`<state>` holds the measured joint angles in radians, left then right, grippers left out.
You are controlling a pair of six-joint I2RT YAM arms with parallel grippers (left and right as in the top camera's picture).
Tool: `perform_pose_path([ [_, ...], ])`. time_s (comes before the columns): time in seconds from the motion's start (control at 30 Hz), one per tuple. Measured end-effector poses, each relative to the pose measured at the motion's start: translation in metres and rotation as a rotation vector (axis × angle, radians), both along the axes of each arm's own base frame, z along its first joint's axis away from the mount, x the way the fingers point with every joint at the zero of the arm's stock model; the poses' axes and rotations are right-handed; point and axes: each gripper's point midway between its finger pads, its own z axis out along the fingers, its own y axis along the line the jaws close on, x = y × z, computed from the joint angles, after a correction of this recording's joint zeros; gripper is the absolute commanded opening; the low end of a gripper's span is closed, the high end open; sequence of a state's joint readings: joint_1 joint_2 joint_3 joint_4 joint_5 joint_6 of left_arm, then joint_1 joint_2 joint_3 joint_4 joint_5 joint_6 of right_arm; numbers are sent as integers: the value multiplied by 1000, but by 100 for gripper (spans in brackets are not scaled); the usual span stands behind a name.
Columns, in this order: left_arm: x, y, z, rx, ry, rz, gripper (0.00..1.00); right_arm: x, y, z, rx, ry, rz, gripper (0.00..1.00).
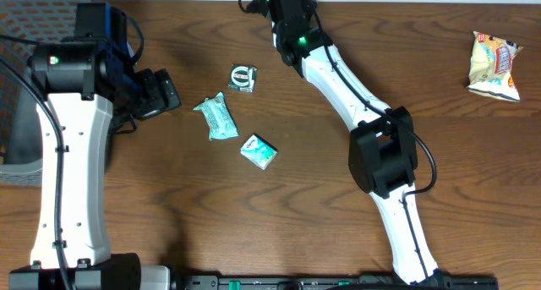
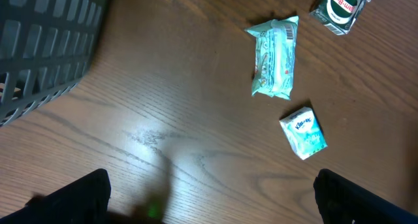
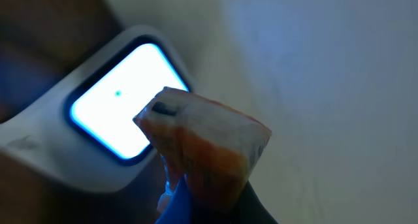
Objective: Scan the item barcode
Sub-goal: 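Lift the orange box up in front of the scanner window, then carry the orange box to the right table edge and release it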
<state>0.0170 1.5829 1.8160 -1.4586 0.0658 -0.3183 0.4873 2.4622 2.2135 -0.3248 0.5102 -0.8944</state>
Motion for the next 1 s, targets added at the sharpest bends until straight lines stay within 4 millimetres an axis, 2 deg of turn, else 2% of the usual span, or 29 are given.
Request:
perform_pose_path([
  [0.33, 0, 0, 0, 0, 0, 0, 98, -2, 7, -5, -1, 27, 48, 1],
  [0.53, 0, 0, 0, 0, 0, 0, 98, -1, 2, -4, 48, 18, -1, 1],
  [0.6, 0, 0, 0, 0, 0, 0, 98, -1, -5, -4, 84, 22, -34, 1],
  [0.67, 0, 0, 0, 0, 0, 0, 98, 0, -22, -2, 123, 38, -88, 1],
  [0.77, 0, 0, 0, 0, 0, 0, 98, -1, -70, 8, 188, 67, -206, 1],
  [0.83, 0, 0, 0, 0, 0, 0, 97, -4, -117, 21, 244, 78, -319, 1],
  [0.87, 0, 0, 0, 0, 0, 0, 98, -8, -151, 27, 277, 88, -401, 1],
  [0.9, 0, 0, 0, 0, 0, 0, 98, -14, -177, 31, 298, 102, -461, 1],
  [1.0, 0, 0, 0, 0, 0, 0, 98, -38, -257, 29, 360, 181, -635, 1],
])
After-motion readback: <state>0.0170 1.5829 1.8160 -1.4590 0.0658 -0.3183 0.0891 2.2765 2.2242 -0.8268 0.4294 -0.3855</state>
